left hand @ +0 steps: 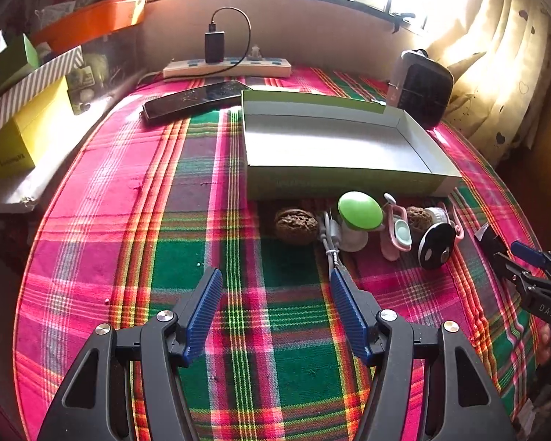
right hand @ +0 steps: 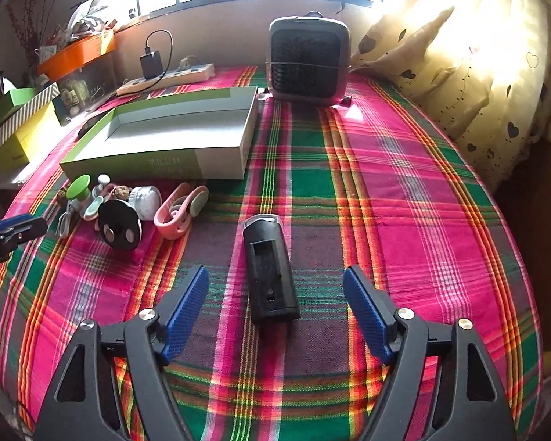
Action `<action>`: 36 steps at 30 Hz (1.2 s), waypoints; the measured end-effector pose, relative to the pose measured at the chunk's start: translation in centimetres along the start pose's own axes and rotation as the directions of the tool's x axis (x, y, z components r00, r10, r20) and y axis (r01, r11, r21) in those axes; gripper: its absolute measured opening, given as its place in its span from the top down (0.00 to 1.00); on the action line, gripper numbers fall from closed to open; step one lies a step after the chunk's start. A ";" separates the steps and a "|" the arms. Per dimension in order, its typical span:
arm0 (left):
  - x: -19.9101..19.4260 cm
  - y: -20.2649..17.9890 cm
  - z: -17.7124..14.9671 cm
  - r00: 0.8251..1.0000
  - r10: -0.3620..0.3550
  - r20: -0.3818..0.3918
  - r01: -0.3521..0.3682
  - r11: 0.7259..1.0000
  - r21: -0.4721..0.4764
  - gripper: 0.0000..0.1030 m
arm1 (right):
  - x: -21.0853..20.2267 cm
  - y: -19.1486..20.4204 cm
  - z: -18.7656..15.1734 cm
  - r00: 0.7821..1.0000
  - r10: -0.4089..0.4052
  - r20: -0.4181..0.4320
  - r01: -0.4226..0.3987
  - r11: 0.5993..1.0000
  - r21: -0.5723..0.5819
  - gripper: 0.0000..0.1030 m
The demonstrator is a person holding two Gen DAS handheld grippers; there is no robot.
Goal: Organize objects
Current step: 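Grasp the black flashlight with the right gripper while the left gripper grasps the walnut, then lift the walnut with the left gripper and carry it over the white box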
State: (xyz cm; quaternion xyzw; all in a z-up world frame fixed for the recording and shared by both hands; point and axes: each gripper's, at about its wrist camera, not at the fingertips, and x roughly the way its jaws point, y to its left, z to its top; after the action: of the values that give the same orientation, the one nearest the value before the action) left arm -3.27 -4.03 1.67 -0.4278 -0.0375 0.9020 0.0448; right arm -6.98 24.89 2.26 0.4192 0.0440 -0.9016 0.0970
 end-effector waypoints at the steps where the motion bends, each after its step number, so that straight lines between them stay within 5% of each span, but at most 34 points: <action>1: 0.2 0.0 0.3 1.000 0.002 0.000 -0.002 1.000 0.007 0.41 | 0.3 -0.1 0.0 1.000 0.002 -0.007 -0.002 1.000 0.002 0.33; 14: 2.7 -0.1 2.5 1.000 0.018 -0.009 -0.017 0.998 0.058 0.41 | 1.4 0.1 1.0 0.999 0.013 -0.031 -0.013 1.000 -0.025 0.52; 19: 3.3 0.2 2.9 1.000 0.020 -0.017 -0.019 0.999 0.051 0.41 | 1.6 0.3 1.4 1.000 0.014 -0.028 -0.015 0.999 -0.028 0.68; 29: 4.2 0.4 3.2 0.999 0.028 -0.022 -0.027 0.999 0.038 0.44 | 2.0 0.5 1.8 0.999 0.019 -0.029 -0.020 0.999 -0.029 0.72; 36: 4.1 0.7 3.2 0.999 0.047 -0.011 -0.047 0.998 0.033 0.60 | 2.2 0.7 2.0 0.999 0.021 -0.029 -0.022 0.999 -0.031 0.72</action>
State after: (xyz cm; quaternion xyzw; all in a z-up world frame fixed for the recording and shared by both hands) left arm -8.38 -4.32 0.44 -0.4331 -0.0126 0.9007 0.0307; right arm -9.69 23.63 1.89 0.4308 0.0552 -0.8937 0.1127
